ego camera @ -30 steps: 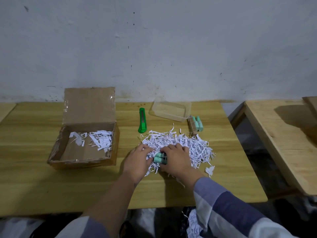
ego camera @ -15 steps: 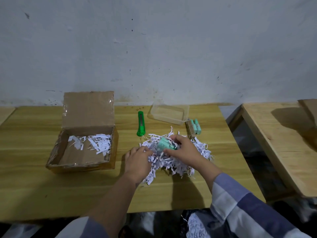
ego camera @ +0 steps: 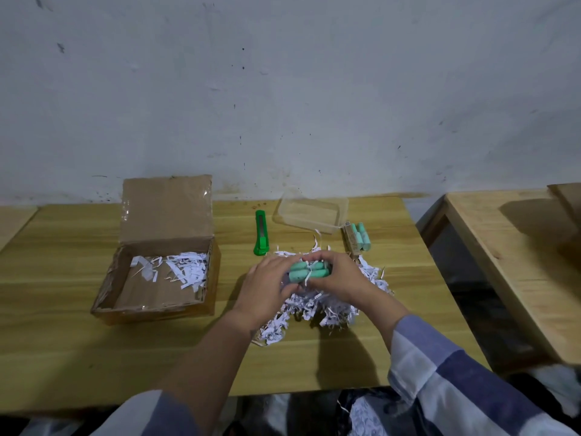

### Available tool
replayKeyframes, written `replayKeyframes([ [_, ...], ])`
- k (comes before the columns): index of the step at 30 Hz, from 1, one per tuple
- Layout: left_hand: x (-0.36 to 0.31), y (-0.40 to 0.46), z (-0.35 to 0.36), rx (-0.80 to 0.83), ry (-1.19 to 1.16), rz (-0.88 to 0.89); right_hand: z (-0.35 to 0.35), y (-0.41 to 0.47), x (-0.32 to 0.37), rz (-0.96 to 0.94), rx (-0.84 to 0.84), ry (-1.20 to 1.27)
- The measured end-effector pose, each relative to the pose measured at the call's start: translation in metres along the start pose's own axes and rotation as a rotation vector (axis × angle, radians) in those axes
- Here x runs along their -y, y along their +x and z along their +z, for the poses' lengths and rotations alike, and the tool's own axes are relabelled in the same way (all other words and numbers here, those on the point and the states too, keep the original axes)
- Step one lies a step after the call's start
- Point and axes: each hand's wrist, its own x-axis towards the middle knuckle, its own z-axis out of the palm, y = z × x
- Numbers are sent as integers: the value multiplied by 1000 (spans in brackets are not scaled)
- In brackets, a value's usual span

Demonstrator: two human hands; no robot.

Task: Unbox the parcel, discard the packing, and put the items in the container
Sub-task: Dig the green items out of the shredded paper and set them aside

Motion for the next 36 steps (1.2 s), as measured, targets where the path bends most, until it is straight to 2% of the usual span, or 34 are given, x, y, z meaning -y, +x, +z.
replayKeyframes([
  [4,2,3,-5,-45,-55,-34,-3,5,3,-34,-29,-32],
  [9,12,3,-9,-168,-93,-182,-12,7,0,-67,-192,-210],
  [10,13,4,-9,-193,-126,-212,-12,7,-1,-65,-183,-247],
  [13,14,7,-9,-213,-182,-262,-6,3,0,-21,15,-415],
  [14,14,8,-9,-210,-182,-264,-3,4,1,-35,22,-495],
  [16,12,9,-8,-211,-170,-270,1,6,9,-88,-138,-560],
  [18,9,8,-4,-244,-177,-255,5,9,19,-90,-330,-460],
  [19,7,8,-2,-261,-184,-245,7,10,23,-72,-366,-386],
  [25,-12,13,8,-338,-197,-207,5,23,26,146,-346,211],
  [29,-25,22,16,-334,-215,-171,-1,28,19,193,-350,343],
  [36,-49,39,28,-140,-370,16,-38,34,4,280,-428,534],
])
